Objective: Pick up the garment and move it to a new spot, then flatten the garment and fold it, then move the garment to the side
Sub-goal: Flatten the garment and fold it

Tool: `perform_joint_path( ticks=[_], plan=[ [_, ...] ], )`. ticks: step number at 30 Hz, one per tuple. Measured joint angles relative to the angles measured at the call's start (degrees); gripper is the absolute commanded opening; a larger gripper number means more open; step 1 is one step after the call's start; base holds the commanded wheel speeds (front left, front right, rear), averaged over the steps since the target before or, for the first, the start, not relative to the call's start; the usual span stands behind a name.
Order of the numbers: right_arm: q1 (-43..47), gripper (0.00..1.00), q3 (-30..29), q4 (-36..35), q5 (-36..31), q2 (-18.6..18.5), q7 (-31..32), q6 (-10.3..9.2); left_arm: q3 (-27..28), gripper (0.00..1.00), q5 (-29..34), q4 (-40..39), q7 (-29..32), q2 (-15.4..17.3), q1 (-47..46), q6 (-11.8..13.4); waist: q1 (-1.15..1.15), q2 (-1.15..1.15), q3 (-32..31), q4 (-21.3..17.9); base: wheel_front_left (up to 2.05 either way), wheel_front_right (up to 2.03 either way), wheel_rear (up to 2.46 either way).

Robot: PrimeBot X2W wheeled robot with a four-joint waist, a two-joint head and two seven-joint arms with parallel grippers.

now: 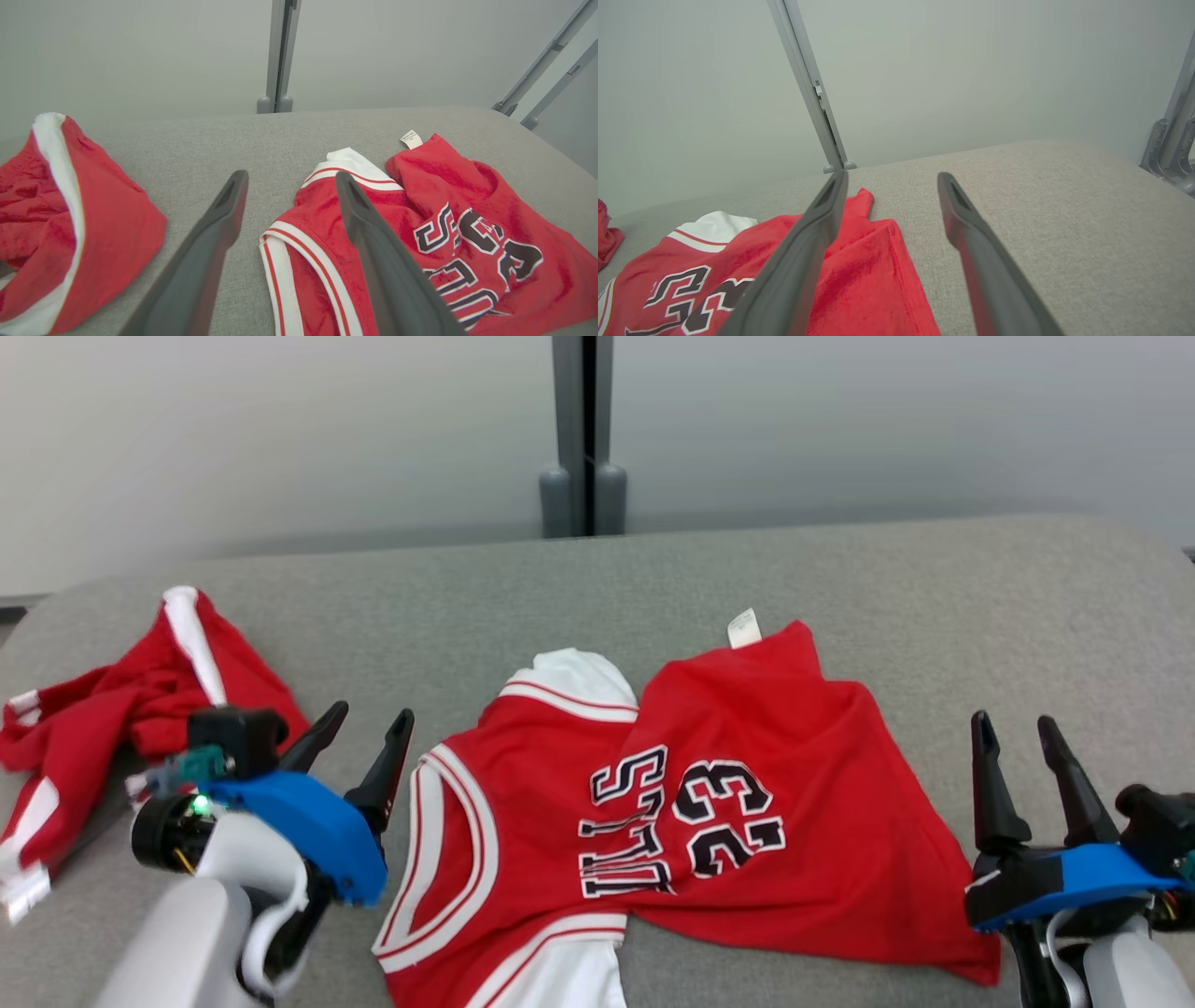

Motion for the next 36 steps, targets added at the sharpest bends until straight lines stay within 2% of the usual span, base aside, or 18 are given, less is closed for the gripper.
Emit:
perform_joint_path(
  ticks=[3,6,8,11,14,19,27,28,29,30,31,36],
  plan=[
    [-0.69,1.0,0.68,0.01,-0.03,0.6,-0.22,-0.01,-2.8,1.0,-8.27,-0.33,12.84,3.0,-4.84,0.0,0.0,0.0,1.2,-1.59,0.0,0.0,0.0],
    [-1.22,1.0,0.69,1.22,0.77,1.02,-0.43,-0.01,-7.72,1.0,-12.93,0.7,25.3,7.61,-9.22,-0.01,0.0,0.0,2.18,-3.15,0.0,0.0,0.0],
    [-1.91,1.0,1.44,1.62,0.69,1.13,-0.47,-0.01,-7.57,1.0,-17.36,2.35,29.42,8.89,-12.06,-0.01,0.0,-0.01,3.25,-4.61,0.0,0.0,0.0],
    [-3.47,1.0,3.22,2.29,0.87,1.74,-0.57,-0.01,-9.83,1.0,-20.31,5.13,34.87,10.53,-15.16,-0.01,0.02,0.01,4.7,-7.11,0.0,0.0,0.0],
    [-4.42,1.0,4.63,3.02,1.25,2.09,-0.64,-0.01,-11.62,1.0,-22.46,7.97,37.77,12.33,-16.27,-0.01,0.0,0.0,5.91,-9.59,0.0,0.0,0.0],
    [-5.72,1.0,7.06,4.49,2.02,2.38,-0.94,-0.01,-15.06,1.0,-22.17,12.65,39.07,13.8,-18.06,-0.02,0.0,0.01,7.09,-12.76,0.0,0.0,0.0],
    [-6.67,1.0,8.18,6.73,2.82,2.32,-1.49,-0.01,-20.01,1.0,-23.16,15.79,40.94,15.56,-19.36,-0.02,-0.01,0.0,7.93,-14.74,0.0,0.0,0.0],
    [-6.85,1.0,8.28,6.87,2.94,2.32,-1.52,-0.01,-20.13,0.64,-23.26,16.04,40.39,15.62,-19.52,-0.02,0.0,0.0,8.08,-14.84,0.0,0.0,0.0],
    [-7.06,1.0,8.44,7.03,3.2,2.33,-1.65,-0.01,-20.37,0.46,-23.37,16.26,39.96,15.66,-19.79,-0.02,0.0,0.0,8.28,-14.92,0.0,0.0,0.0],
    [-7.23,1.0,8.57,7.21,3.33,2.33,-1.77,-0.01,-20.67,0.18,-23.38,16.52,39.5,15.7,-20.12,-0.02,0.0,-0.01,8.5,-14.96,0.0,0.0,0.0],
    [-7.44,1.0,8.71,7.44,3.41,2.33,-1.83,-0.01,-21.01,0.0,-23.41,16.74,39.19,15.74,-20.43,-0.02,0.0,0.0,8.71,-14.98,0.0,0.0,0.0],
    [-7.95,1.0,9.54,8.55,3.87,2.43,-2.02,-0.01,-22.39,0.0,-25.51,17.07,39.23,16.06,-21.32,-0.02,0.0,0.0,9.5,-14.91,0.0,0.0,0.0]
  ],
)
